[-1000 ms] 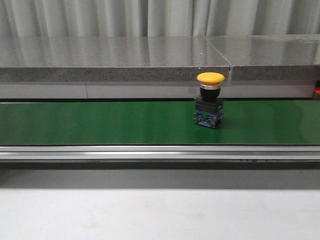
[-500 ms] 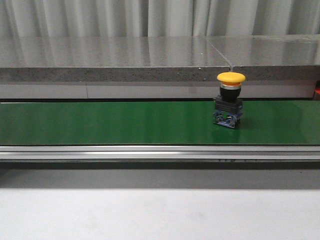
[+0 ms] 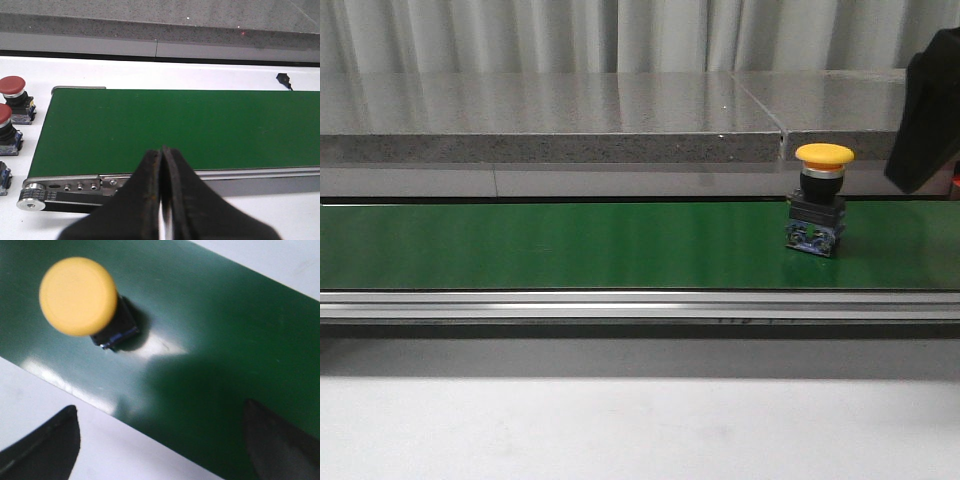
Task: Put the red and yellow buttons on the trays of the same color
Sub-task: 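Lower the right gripper and grasp the yellow button on the belt, then carry the yellow button into the yellow tray and open the right gripper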
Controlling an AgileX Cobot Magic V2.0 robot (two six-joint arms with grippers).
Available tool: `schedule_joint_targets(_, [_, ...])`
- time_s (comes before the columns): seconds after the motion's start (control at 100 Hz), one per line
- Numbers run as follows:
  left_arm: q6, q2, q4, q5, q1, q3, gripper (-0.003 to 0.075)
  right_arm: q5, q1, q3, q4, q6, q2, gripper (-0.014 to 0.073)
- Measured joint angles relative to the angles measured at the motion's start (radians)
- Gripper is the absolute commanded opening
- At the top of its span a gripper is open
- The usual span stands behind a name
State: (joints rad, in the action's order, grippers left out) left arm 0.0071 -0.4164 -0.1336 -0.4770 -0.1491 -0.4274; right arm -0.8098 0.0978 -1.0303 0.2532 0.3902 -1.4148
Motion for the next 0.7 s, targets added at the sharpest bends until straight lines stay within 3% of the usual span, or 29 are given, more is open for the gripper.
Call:
schedule_joint_targets(0.36, [0.0, 0.0, 0.0, 0.0, 0.0, 0.0, -0.0019, 0.062, 0.068, -0.113, 0.0, 0.0, -0.146, 0.0622])
schedule_joint_targets(0.41, [0.0, 0.0, 0.0, 0.0, 0.0, 0.0, -0.0019, 0.064, 0.068, -0.125, 0.0, 0.0, -0.16, 0.0568])
schedule_joint_targets(0.6, [0.0, 0.0, 0.0, 0.0, 0.0, 0.0, -0.0019, 0.057, 0.068, -0.134, 0.0, 0.0, -0.177, 0.0228])
schedule_joint_targets(0.7, [0.0, 0.0, 0.0, 0.0, 0.0, 0.0, -0.0019, 0.027, 0.068, -0.139, 0.0, 0.0, -0.177, 0.0169])
